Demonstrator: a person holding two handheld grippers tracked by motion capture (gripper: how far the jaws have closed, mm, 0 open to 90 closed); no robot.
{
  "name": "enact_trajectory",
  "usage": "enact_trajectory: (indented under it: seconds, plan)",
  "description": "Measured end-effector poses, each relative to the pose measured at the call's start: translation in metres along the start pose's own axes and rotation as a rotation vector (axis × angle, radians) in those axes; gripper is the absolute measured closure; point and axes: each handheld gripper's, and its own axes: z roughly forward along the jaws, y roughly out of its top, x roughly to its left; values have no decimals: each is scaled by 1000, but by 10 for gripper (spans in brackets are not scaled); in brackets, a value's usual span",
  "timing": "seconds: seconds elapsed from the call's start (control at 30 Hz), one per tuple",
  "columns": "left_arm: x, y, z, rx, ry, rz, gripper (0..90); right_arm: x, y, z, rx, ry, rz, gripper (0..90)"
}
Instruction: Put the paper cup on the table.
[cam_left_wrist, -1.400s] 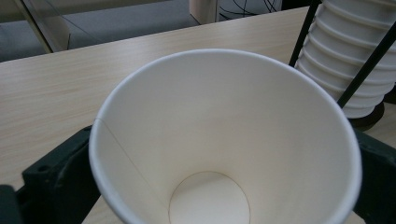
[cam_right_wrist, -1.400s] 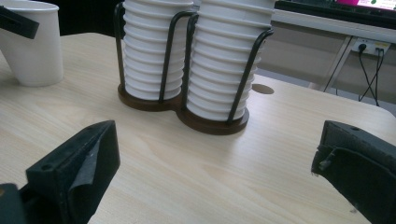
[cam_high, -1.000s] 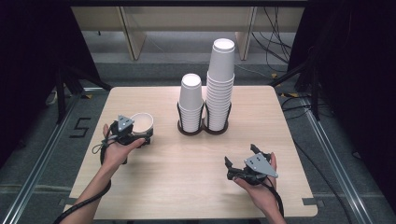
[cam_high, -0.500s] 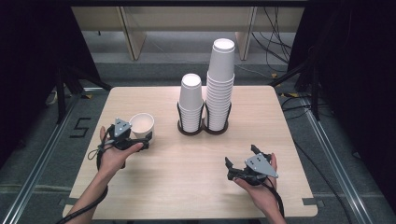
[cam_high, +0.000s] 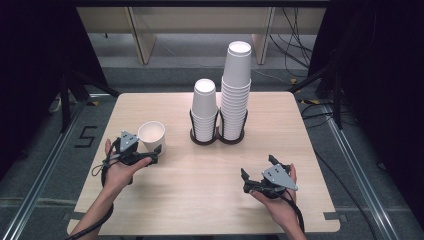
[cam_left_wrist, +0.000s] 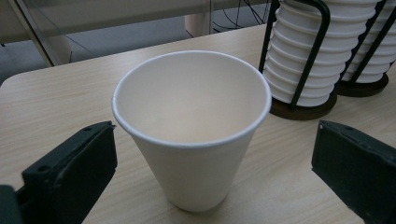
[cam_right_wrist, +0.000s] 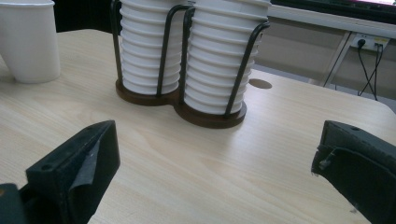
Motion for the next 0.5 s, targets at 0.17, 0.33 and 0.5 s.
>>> enact_trajectory:
  seconds: [0.17, 0.33, 0.5]
  plan:
    - [-1, -6, -8, -4, -7, 1, 0, 0, -1, 1, -8, 7, 7, 7]
    - [-2, -23, -19, -15, -11, -17, 0, -3, -4, -1, 8, -5, 5, 7]
    - [-4, -48, -36, -40, -12, -33, 0, -7, -9, -2, 22, -16, 8, 7]
